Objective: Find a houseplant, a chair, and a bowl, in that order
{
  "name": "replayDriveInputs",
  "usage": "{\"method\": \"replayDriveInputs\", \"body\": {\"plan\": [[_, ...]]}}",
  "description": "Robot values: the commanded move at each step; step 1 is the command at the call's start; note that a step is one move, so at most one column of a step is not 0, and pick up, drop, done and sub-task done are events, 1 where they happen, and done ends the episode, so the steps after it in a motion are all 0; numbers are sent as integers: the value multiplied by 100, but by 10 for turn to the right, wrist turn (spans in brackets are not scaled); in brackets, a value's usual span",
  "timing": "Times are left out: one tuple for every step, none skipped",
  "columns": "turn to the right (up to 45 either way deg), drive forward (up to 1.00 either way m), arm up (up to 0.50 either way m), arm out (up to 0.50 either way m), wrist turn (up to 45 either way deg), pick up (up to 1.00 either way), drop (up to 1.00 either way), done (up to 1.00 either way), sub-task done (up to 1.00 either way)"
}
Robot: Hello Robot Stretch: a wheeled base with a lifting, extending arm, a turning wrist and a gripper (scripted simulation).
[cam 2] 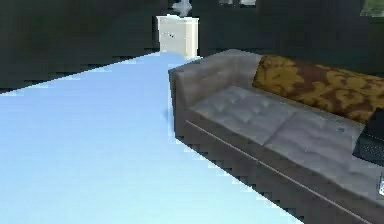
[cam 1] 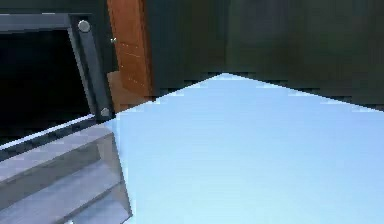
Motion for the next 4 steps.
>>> {"method": "replayDriveInputs", "body": {"plan": [[0,85,0,0,0,0,0,0,0],[30,0,0,0,0,0,0,0,0],[450,0,0,0,0,0,0,0,0],[450,0,0,0,0,0,0,0,0]]}}
